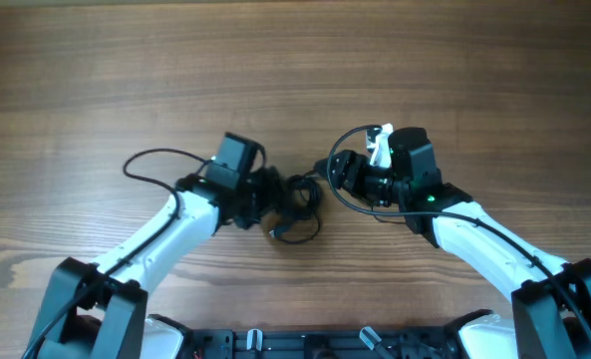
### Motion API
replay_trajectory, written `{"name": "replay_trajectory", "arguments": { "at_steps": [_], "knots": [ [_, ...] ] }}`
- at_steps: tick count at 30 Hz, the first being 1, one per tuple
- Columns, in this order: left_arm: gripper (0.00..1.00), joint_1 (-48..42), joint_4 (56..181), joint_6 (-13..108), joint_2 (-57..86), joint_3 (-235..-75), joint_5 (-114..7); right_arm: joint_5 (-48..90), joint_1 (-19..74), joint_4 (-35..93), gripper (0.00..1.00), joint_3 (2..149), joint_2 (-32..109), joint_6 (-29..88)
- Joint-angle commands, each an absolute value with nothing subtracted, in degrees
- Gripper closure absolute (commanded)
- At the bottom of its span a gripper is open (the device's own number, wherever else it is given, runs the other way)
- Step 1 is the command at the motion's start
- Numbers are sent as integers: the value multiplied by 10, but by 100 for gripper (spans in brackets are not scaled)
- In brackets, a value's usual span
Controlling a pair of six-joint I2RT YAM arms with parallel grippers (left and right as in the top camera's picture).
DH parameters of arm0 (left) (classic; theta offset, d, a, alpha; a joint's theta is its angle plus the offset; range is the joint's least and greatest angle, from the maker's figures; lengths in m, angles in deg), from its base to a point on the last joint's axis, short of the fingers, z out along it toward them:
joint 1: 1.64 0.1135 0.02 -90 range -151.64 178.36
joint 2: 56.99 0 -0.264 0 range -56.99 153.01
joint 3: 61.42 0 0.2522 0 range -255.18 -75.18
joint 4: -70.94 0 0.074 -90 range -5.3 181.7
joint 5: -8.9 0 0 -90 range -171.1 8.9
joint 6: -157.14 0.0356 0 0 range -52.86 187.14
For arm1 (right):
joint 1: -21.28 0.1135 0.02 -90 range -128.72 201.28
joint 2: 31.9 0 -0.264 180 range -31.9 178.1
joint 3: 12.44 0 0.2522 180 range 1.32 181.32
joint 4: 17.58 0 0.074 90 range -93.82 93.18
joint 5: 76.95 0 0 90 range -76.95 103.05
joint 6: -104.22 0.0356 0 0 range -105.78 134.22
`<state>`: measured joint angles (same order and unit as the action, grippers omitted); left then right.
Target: Untangle cables
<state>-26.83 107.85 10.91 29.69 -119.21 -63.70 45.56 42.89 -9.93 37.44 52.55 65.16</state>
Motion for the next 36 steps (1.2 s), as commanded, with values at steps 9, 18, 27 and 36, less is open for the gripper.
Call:
{"name": "replay_trajectory", "arguments": {
  "at_steps": [9, 18, 27, 36],
  "knots": [
    [53, -324, 1048, 55, 329, -1193, -767, 450, 431, -51, 21, 377, 531, 637],
    [63, -357, 1023, 86, 357, -1193, -741, 450, 431, -39, 21, 377, 531, 637],
    [96, -328, 1024, 84, 333, -1195, -775, 526, 430, -28, 20, 377, 531, 573],
    [96, -251, 1030, 46, 130, -1195, -741, 582, 457, -47, 35, 377, 531, 534]
  ]
}}
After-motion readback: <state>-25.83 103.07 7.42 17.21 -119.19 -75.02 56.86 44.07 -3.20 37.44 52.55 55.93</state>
